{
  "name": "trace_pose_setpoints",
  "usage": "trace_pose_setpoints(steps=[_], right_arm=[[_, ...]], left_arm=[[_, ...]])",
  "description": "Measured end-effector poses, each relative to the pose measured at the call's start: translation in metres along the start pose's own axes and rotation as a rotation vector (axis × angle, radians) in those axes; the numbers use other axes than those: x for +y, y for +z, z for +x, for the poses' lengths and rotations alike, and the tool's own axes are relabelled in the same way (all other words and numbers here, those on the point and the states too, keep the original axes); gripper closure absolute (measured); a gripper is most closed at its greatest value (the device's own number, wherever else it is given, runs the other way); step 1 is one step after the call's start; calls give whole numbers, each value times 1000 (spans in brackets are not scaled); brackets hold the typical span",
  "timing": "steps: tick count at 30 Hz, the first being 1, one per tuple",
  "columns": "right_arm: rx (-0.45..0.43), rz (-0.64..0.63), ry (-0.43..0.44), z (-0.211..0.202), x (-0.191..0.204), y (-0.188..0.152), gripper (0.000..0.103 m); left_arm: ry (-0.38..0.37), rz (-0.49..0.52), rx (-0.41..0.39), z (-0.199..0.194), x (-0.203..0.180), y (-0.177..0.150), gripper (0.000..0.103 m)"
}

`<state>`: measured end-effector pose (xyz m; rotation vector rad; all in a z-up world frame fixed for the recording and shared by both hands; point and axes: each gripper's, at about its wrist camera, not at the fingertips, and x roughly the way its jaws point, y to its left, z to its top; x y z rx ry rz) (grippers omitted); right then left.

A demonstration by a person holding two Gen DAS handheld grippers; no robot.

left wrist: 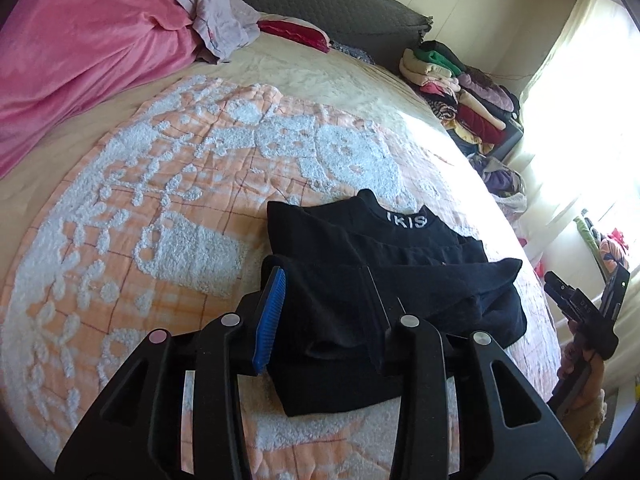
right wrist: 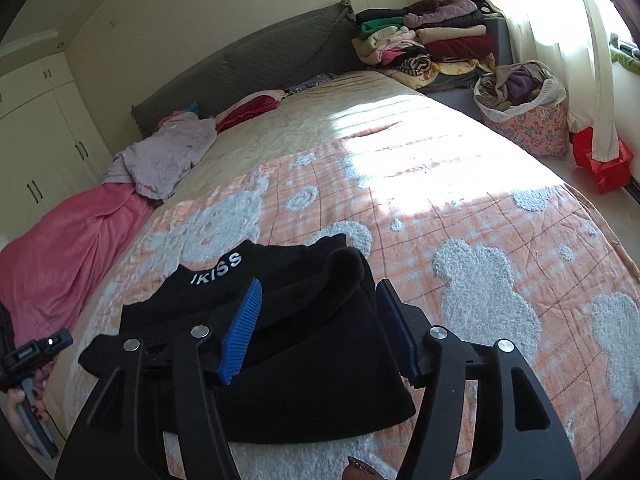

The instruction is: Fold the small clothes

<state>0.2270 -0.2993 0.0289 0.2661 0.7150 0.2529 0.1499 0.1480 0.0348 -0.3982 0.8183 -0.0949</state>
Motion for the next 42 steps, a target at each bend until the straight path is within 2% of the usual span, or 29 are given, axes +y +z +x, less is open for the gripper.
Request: trace_pose_setpoints(steps=[1,3,6,10,16,20,26,31,34,37,42], right_arm=[[11,-12,11,0,4,-5,47],[39,-42,24,3,12,-13,55],[79,-106,32,9,27,-25,63],[112,-170,40,21,43,-36,64],[187,-236,-9,47,50,-47,64],[224,-246,-55,64,44,-49,64],[227,-217,-50,80,34,-40,63],[231,-190,-36,98,31,-22,63],[214,-203,-49,110,35,-7,64],[200,-129,-4,121,29,12,64],[92,-58,34,108,15,50,63]], left_arm=[[-9,12,11,0,-4,-5,75],[-18,60,36,0,-15,-19,76],[-35,138,94,6,-35,-42,79],[-47,210,156,22,-55,-66,79],[42,279,187,59,-60,-71,79],[57,269,151,67,-56,-58,79],[74,255,127,83,-55,-33,79],[82,205,132,99,-45,-10,79],[114,165,112,104,-35,6,79],[128,105,97,103,-18,22,79],[154,56,62,89,6,38,79]])
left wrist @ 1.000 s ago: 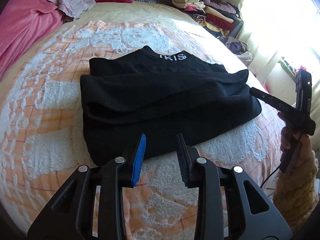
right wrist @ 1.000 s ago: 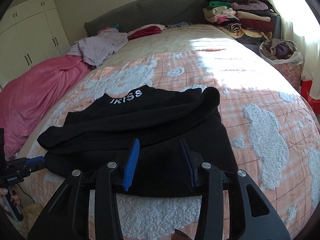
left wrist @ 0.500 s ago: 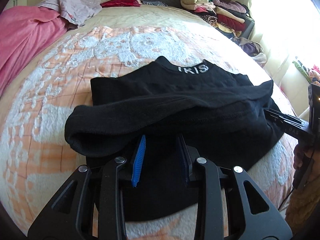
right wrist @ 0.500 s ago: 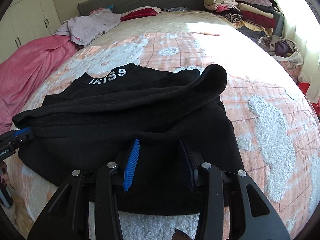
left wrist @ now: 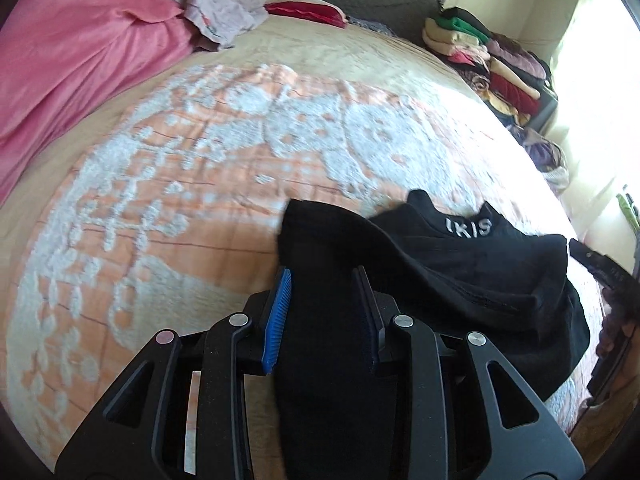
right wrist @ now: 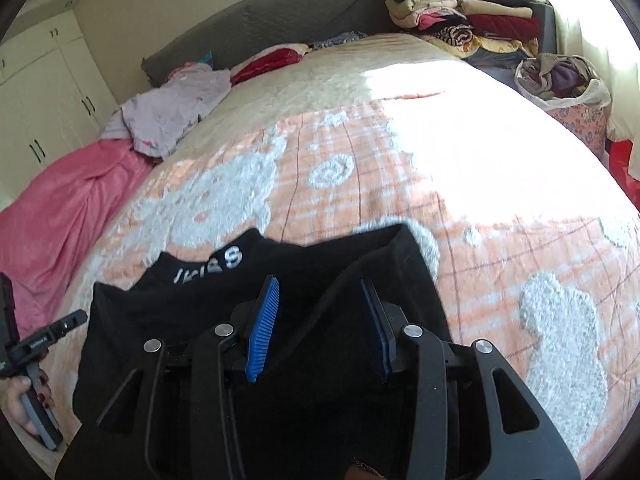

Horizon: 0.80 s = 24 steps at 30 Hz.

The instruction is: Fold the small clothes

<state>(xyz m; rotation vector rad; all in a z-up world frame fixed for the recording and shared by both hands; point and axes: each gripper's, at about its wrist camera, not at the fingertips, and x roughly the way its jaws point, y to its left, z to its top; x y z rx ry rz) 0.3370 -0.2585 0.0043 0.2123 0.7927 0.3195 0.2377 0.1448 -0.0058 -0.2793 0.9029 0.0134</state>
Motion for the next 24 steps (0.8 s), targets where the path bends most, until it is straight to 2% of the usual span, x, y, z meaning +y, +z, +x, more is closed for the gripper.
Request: trace_pose_setpoints(steps=[2,5,11,16,20,21,23,24], right_arm=[[-29,5,-10,-10,-7,8,63],[-23,-10,-61,-14,-21,12,63],[88,-49,-156,14,-38,-6,57],[160,-77,-136,40,-30,-16,55],[157,-102,-132,50,-19,-18,56],[152,-96,-127,51,-19,-18,62],[133,-82,-115,48,-21,-17,79],[126,-76,-109,45,-22,-15,86]], left_arm=[[2,-10,2,-2,8,1,79],[8,-6,14,1,15,0,79],[-11,-13,46,18,20,0,79],[-24,-39,61,33,22,1,79],[-21,-39,55,33,18,3,79],[-19,-32,56,34,16,3,79],[-13,-16,59,36,13,4,96],[-11,-2,62,37,11,3,98]])
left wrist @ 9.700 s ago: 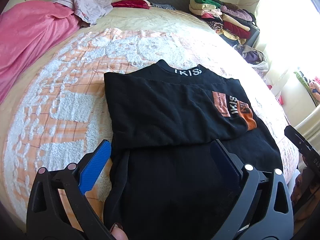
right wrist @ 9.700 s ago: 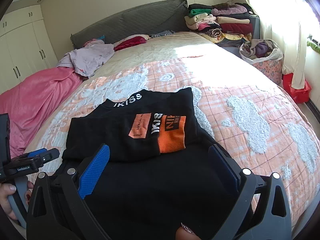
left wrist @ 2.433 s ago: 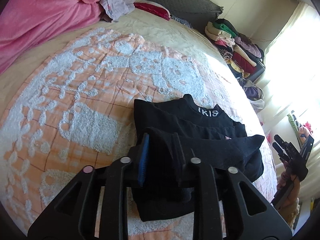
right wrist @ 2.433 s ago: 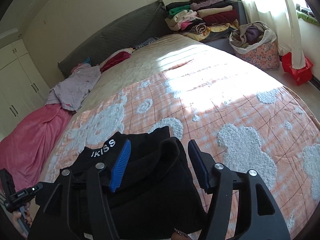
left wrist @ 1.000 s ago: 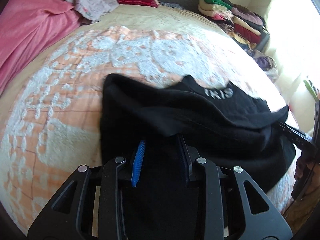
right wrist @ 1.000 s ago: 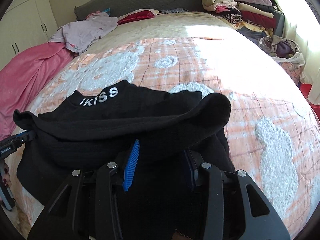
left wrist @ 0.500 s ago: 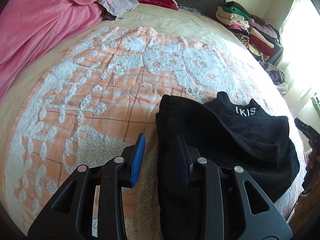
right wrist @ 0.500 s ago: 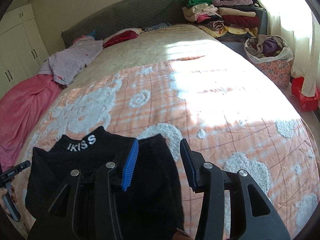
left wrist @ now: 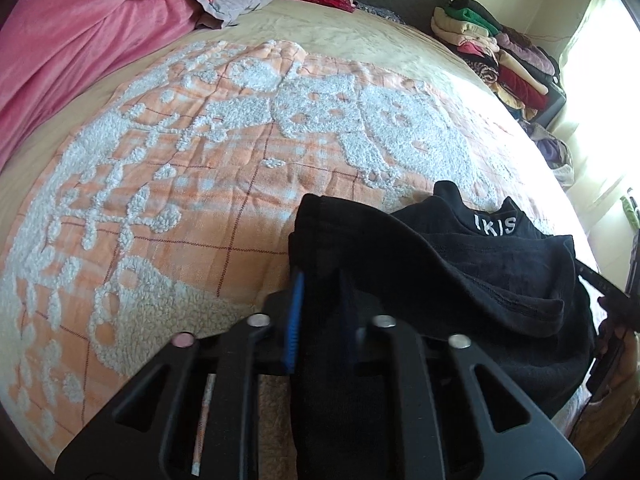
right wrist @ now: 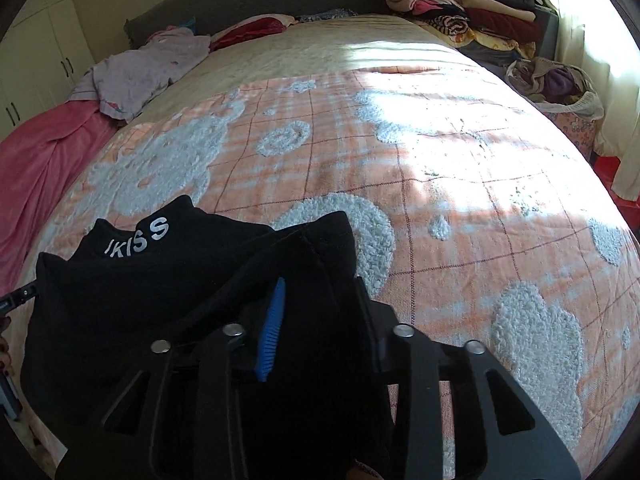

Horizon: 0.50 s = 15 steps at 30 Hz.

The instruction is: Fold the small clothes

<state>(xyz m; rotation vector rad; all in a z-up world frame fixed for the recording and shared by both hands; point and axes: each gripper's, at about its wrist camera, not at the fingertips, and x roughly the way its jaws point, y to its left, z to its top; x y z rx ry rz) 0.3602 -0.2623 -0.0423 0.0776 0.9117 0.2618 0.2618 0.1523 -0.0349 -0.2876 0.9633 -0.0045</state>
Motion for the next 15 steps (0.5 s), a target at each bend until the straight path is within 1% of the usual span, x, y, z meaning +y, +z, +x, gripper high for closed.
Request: trace_pose_setpoints(steps=[1,2,4,6,9,11,12,14,15], right_arm=[[-12,11,13,-5,-2,1,90],[-24,23,32,-10,-5,3,92],[-50,44,59,-21,-9,8,93],[-75,78,74,-30,-17,15,93],[-98,184,91,-32,-36,23,93],[-70,275,97,-18,-51,22,93],[-29,309,73,-6,-57,19,93],[8,323,0,11,-62,10,93],[21,331,-8,16,-65,6,94]], left_arm=[[1,19,6,1,-2,-1,100],[7,34,4,0,-3,-1,100],[-1,46,-20,-7,-1,-2,101],[-28,20,-49,-17,5,2,101],[-61,-20,-82,-29,12,8,101],[-74,-55,-78,-27,18,10,101],[-78,-78,-63,-22,22,9,101],[-69,-96,-35,-10,26,5,100],[-60,-94,-26,-5,26,2,100]])
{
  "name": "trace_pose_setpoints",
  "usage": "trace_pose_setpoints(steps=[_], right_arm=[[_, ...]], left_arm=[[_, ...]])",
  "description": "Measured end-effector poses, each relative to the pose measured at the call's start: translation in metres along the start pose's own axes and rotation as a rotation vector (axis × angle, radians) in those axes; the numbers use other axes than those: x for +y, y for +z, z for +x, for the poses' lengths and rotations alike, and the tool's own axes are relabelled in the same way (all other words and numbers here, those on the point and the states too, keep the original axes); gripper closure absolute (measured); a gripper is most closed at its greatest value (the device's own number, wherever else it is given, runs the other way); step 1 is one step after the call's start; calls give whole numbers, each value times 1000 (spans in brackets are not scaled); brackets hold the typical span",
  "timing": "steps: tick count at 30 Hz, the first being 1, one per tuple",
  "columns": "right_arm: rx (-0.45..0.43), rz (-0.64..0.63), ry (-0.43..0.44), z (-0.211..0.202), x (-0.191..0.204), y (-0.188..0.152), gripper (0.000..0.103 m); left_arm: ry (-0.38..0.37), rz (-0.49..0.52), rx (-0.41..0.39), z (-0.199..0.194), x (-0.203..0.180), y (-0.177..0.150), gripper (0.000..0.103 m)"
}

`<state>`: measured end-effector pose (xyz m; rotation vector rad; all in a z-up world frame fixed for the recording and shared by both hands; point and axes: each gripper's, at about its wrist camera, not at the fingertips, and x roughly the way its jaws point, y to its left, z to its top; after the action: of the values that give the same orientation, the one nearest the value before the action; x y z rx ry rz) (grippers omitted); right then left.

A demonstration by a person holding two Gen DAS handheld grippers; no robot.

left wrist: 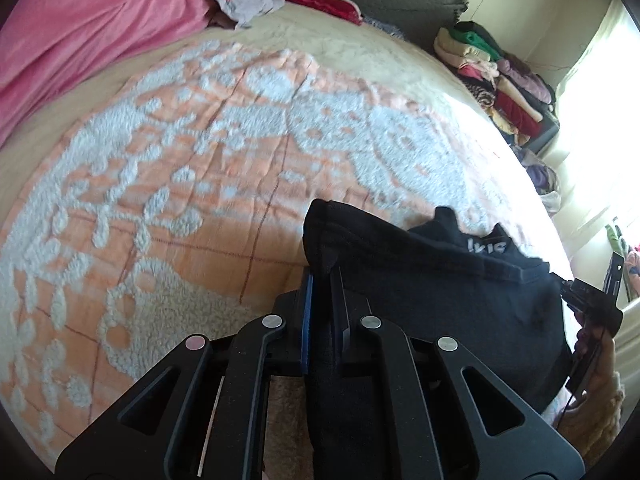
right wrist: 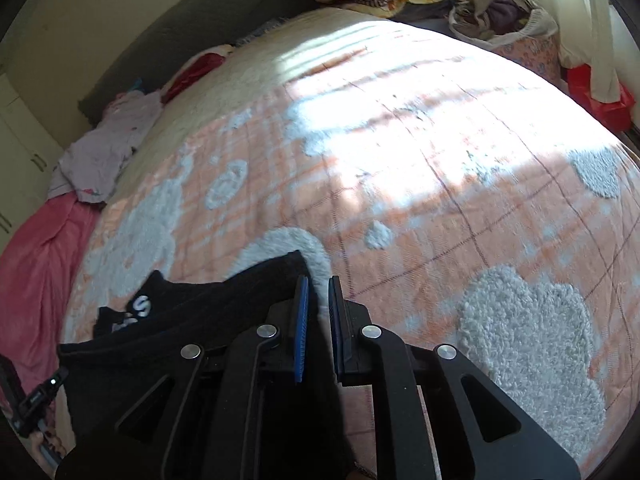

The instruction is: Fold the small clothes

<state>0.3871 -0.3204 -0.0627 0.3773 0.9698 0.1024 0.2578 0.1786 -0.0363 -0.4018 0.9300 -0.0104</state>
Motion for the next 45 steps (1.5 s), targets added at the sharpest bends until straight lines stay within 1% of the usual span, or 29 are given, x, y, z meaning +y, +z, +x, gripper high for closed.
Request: trace_pose_setpoints(steps=[2,3,4,6,7,9,10,11,12,13,16,17,18,20,25,26,28,29,30,31,32,33,34,37,40,41,43,44,45], right_arm=[[-6,46,17,0,-9,-4,96],[-15,47,20,-3,-10,-5,94],[-29,29,11,-9,-7,-6,90],[-75,-39,-14,-24,4,-8,81],[-102,-83,-13,-34,12,-9,78],[-136,-179,18,-49,34,-10,69],[-140,-245,47,-55,51,-12,66],[-128,-308,79,-58,67,-14,58],[-104,-370,106,-58,84,-17,51],[-80,-436,128,-55,103,-22,51],[-9,-604,174,-42,150,-38,51],[11,-643,183,-35,162,-41,48],[31,-682,182,-28,172,-45,42],[77,-734,183,-13,185,-49,39],[153,-853,152,16,204,-54,39],[167,-884,148,20,207,-56,39],[202,-939,148,28,211,-62,40],[214,-957,149,31,212,-64,45],[225,-964,160,32,213,-66,61],[227,-957,176,32,213,-66,72],[224,-956,184,31,214,-66,89],[221,-960,198,28,214,-67,94],[203,-973,200,24,215,-68,95],[132,-1001,171,14,220,-67,96],[59,-973,116,16,225,-61,96],[58,-964,93,22,227,-61,95],[59,-944,40,35,228,-62,91],[57,-925,21,38,225,-62,83],[47,-900,16,37,222,-60,73]], left_arm=[[4,8,7,4,0,-5,97],[7,14,1,3,0,-8,96],[4,17,-1,1,-1,-9,96],[5,19,-9,-5,-1,-10,96],[12,26,-15,-8,-2,-10,96],[31,47,-41,-18,-8,-12,96],[34,55,-53,-23,-11,-14,96],[37,60,-66,-29,-14,-15,94],[43,70,-79,-35,-18,-18,93],[46,78,-85,-40,-22,-21,89],[31,127,-85,-52,-41,-34,84],[29,145,-76,-54,-48,-39,83],[21,171,-58,-56,-55,-46,82],[16,214,-35,-56,-66,-58,80],[24,292,34,-43,-85,-86,78],[26,305,41,-41,-87,-90,75],[35,313,44,-36,-90,-94,72],[35,312,45,-36,-89,-94,72],[30,303,47,-36,-88,-93,71],[23,292,51,-35,-87,-92,71],[14,279,55,-35,-84,-91,71],[9,273,57,-36,-84,-90,71],[8,269,60,-36,-83,-89,71],[9,273,60,-36,-84,-90,71],[7,269,61,-36,-84,-90,71],[8,267,62,-36,-84,-90,71],[10,265,65,-35,-83,-89,71],[12,265,65,-35,-83,-89,71],[15,266,66,-35,-84,-90,71]])
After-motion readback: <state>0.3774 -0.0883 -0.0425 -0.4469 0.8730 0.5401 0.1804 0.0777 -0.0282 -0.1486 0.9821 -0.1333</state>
